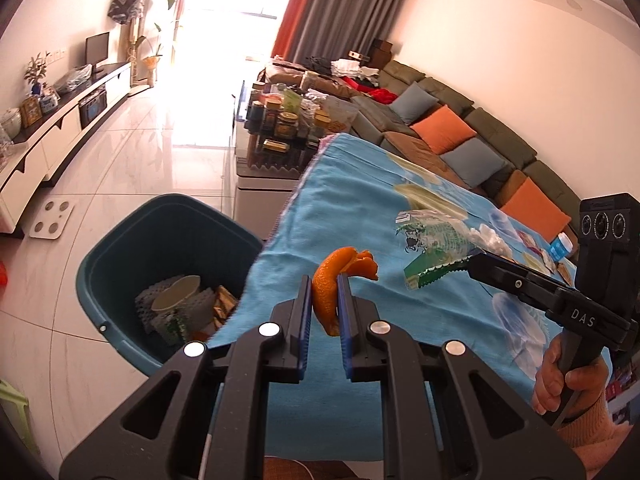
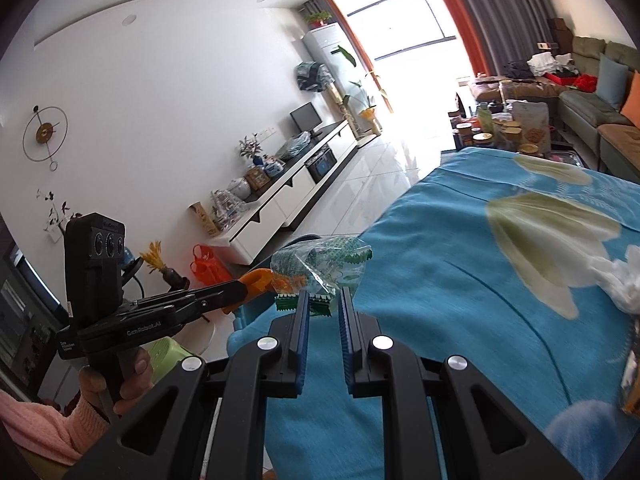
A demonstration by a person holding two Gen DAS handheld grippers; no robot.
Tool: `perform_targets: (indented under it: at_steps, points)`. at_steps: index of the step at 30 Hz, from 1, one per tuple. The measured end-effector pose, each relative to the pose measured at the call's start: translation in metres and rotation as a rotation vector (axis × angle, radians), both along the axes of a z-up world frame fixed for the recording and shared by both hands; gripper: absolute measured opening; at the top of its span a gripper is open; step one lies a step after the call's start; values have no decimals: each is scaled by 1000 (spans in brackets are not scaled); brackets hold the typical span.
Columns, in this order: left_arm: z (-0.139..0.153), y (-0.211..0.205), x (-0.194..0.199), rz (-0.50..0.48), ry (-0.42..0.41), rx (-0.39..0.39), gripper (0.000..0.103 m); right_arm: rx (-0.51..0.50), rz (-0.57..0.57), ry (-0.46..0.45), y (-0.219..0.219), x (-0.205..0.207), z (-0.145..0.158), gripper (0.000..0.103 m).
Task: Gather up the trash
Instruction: 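Hold the orange peel and plastic bag above the teal bin with both grippers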
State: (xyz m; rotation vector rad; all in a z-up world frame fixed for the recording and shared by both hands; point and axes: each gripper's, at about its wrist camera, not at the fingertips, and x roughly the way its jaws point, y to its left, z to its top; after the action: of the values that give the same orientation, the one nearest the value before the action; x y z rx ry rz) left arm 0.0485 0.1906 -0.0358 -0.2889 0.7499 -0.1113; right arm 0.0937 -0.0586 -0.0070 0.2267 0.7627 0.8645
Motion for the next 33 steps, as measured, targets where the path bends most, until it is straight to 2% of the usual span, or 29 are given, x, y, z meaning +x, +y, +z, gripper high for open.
perform_targets:
  at_steps: [22,33]
  points:
    - [8,55,-14,148,-20,18,13,-50,130,-12,71,17,2,13]
    - [3,80,-16,211,2,23,13,-88,169,-20,100,25,0,13]
